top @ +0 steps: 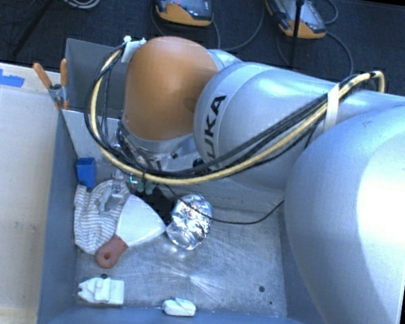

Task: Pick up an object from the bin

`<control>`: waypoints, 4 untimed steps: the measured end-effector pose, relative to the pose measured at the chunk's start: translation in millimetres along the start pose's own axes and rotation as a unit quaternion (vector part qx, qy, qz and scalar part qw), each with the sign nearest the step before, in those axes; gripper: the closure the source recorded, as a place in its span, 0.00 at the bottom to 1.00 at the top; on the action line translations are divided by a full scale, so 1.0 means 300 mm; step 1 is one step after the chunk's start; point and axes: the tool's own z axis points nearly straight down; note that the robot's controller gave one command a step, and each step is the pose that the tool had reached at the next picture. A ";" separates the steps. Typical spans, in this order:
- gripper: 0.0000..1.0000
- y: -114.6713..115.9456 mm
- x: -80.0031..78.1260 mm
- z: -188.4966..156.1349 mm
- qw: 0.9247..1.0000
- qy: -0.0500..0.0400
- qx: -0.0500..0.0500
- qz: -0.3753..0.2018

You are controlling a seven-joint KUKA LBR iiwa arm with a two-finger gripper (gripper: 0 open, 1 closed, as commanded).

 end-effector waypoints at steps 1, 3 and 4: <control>0.00 -0.003 -0.007 -0.017 1.000 -0.004 -0.001 0.002; 0.00 -0.030 0.119 0.306 1.000 -0.005 -0.002 -0.012; 1.00 -0.023 0.185 0.285 0.951 -0.004 0.000 -0.308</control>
Offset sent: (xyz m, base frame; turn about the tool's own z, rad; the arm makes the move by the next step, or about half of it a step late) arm -0.0442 -0.0054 -0.1037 -0.2062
